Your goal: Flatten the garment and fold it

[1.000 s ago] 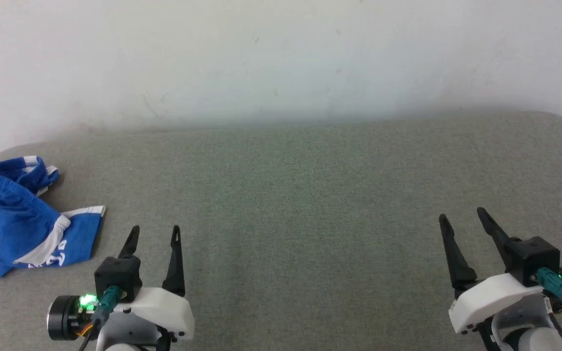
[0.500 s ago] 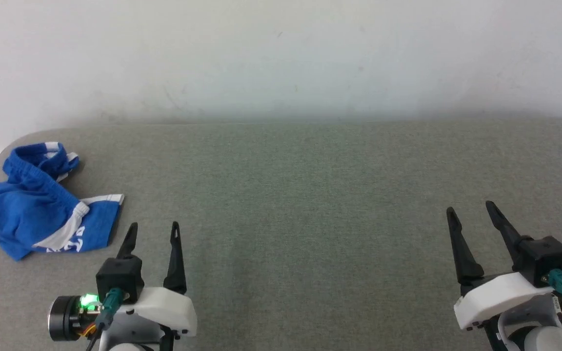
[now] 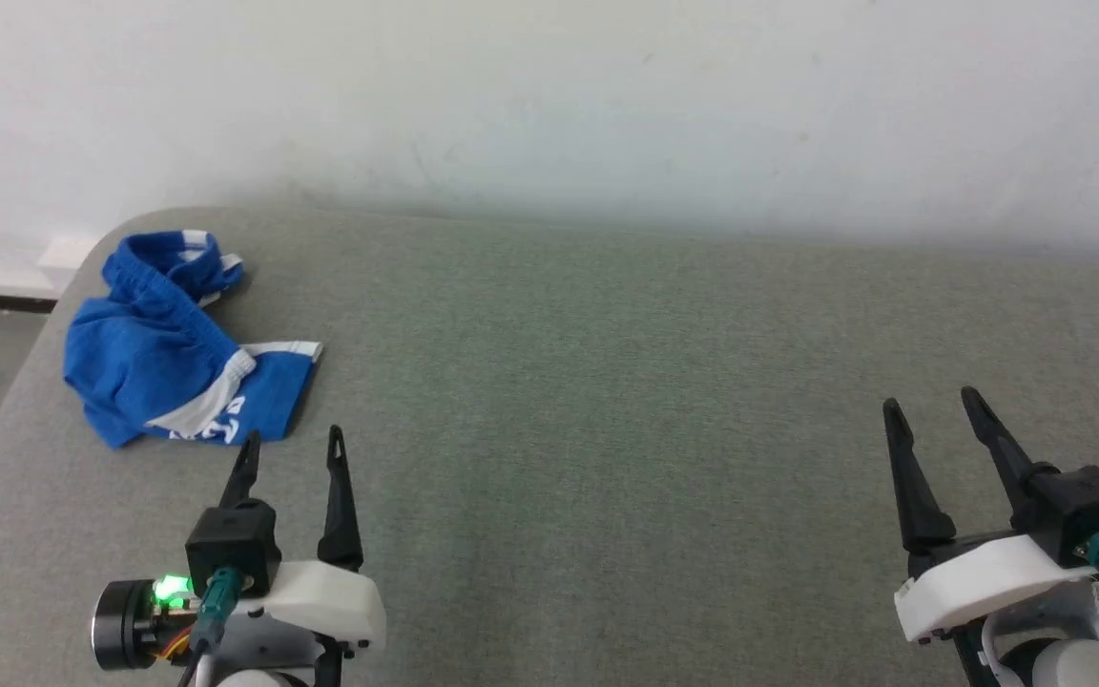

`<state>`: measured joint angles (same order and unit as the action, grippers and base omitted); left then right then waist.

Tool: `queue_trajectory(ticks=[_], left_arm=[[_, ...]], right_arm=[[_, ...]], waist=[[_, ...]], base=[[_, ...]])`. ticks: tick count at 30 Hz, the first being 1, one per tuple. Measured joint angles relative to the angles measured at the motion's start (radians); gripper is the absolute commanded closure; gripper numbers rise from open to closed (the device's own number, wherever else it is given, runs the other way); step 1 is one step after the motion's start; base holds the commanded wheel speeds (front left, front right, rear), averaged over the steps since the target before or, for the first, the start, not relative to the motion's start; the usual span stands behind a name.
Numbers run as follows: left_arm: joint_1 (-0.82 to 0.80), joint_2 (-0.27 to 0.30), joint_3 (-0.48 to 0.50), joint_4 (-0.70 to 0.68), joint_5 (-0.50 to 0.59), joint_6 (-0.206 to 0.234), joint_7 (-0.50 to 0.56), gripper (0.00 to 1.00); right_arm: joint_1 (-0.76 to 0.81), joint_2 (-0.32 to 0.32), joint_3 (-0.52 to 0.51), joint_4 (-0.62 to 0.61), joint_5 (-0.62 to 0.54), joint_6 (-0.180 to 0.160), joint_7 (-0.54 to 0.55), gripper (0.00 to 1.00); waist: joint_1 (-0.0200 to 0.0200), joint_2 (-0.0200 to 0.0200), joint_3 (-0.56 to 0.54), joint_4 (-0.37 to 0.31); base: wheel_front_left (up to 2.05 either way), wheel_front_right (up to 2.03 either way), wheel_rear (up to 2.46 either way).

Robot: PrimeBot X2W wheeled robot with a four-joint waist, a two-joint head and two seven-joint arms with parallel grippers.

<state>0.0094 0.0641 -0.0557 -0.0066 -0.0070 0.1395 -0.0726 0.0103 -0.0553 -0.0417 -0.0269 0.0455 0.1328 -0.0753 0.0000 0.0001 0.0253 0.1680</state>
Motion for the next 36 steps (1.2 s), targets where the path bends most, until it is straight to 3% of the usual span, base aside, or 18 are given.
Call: queue_trajectory(ticks=[26, 33, 36], left_arm=[[-0.001, -0.002, 0.000, -0.008, -0.004, 0.077, -0.055, 0.00], [-0.081, 0.019, 0.075, 0.002, -0.038, 0.080, -0.071, 0.00], [-0.159, 0.045, 0.128, 0.040, -0.066, 0.059, -0.078, 0.00]], right_arm=[[0.011, 0.000, -0.023, -0.024, 0.016, 0.000, -0.053, 0.00], [0.010, 0.001, -0.033, -0.044, 0.014, 0.000, -0.069, 0.00], [0.004, 0.001, -0.045, -0.057, 0.003, 0.000, -0.074, 0.00]], waist=[[0.0000, -0.0001, 0.024, 0.182], [0.0000, -0.0002, 0.056, 0.192], [0.0000, -0.0002, 0.082, 0.192]], base=[[0.00, 0.00, 0.00], [0.00, 0.00, 0.00], [0.00, 0.00, 0.00]])
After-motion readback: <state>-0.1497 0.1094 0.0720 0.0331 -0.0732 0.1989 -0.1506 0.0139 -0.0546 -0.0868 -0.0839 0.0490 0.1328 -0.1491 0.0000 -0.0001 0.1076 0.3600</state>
